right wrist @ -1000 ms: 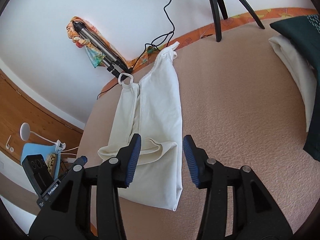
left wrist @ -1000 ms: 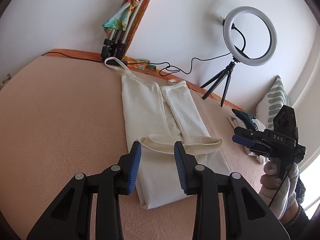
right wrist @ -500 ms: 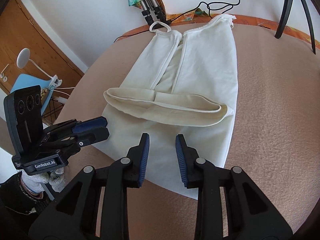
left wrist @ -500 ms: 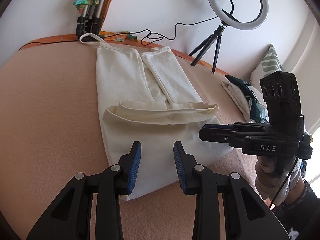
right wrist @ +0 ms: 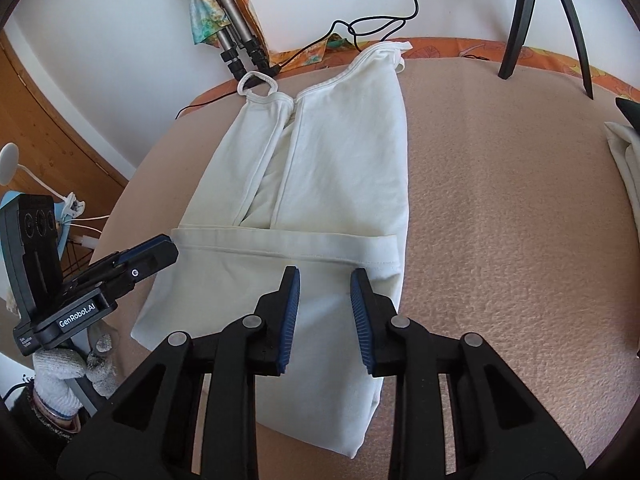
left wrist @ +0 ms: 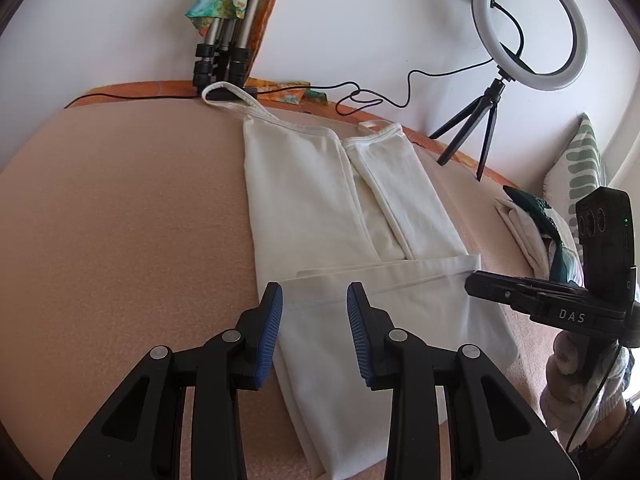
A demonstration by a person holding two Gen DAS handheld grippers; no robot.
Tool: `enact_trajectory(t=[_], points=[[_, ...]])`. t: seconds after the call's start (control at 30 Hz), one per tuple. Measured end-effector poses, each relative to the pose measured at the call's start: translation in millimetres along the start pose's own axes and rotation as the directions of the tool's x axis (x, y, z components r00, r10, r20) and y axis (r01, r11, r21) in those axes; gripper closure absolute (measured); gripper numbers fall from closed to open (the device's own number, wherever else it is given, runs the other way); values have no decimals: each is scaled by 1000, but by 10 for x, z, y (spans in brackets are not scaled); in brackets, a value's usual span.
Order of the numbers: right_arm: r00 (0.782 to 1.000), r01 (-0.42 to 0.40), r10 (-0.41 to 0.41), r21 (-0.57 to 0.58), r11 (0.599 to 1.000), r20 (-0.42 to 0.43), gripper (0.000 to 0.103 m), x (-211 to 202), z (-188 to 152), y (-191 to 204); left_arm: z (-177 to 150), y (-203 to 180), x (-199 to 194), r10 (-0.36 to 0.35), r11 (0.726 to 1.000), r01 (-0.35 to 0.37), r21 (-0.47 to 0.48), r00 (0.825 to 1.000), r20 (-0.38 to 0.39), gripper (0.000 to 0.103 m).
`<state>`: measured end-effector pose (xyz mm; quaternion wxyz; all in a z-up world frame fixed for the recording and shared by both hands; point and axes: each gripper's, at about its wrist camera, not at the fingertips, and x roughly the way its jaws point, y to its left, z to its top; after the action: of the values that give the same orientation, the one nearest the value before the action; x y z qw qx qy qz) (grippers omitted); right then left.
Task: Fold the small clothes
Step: 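Move both tools toward the strap end of the tank top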
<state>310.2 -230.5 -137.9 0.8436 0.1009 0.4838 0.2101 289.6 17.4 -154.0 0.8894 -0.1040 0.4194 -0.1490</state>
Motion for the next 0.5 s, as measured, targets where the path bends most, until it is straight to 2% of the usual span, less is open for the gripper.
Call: enact_trajectory(t=[0.23,0.37,0.4,0.5], points=[[998,62,-62,29,998,20,74,-124,42,-79,111,181,-110,13,999,-12,-50,1000,22,72],[999,43,-44,65,997,14,74,-204,129,-172,186,247,-166,4,998,-1,-68,999,33,71],[998,60,-61,52,997,17,72,-228,158,-162,209,257,-162,0,997,3,-71,1000,31,71],[995,88,-88,8,996,43,54,-309,295,-124,277,307,-134,-28,995,29,-91,999,18,71]])
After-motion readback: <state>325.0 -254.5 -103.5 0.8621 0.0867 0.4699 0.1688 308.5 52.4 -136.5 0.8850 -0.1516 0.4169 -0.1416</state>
